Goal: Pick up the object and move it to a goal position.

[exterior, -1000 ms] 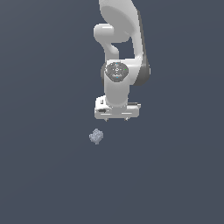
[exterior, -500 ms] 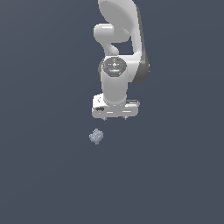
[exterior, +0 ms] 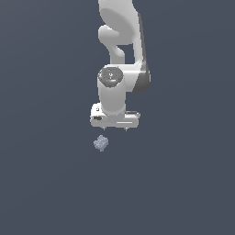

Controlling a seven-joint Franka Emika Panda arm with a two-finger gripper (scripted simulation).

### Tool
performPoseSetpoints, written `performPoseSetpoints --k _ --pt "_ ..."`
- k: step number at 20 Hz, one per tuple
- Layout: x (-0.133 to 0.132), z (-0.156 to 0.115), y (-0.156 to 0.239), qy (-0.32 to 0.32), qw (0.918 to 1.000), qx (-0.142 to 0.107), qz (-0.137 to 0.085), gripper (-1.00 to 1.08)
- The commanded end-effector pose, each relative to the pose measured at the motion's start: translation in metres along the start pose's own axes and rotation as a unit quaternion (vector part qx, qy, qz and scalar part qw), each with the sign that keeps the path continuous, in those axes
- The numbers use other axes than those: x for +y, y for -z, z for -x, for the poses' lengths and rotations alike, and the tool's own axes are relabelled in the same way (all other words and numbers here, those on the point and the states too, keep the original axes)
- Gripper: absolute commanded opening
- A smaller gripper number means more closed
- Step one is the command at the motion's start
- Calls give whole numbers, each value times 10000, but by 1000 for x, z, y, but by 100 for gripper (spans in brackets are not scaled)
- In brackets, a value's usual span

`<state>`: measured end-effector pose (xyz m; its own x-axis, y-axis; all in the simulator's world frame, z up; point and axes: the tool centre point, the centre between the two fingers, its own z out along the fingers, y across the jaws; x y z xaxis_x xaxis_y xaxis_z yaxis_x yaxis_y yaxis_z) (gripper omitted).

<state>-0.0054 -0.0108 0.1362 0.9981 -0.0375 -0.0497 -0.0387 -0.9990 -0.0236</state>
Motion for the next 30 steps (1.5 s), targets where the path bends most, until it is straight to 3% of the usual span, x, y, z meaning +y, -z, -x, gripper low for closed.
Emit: performPoseSetpoints --k 1,6,11,19,30 --pt "17 -8 -9 -269 9996 54 13 100" --pt "55 -24 -30 -841 9963 181 53 100" --pt "76 -30 -41 -1140 9931 249 82 100" --pt "78 -31 -48 -1165 9928 249 86 100" --pt "81 -33 -92 -1188 9925 260 88 100"
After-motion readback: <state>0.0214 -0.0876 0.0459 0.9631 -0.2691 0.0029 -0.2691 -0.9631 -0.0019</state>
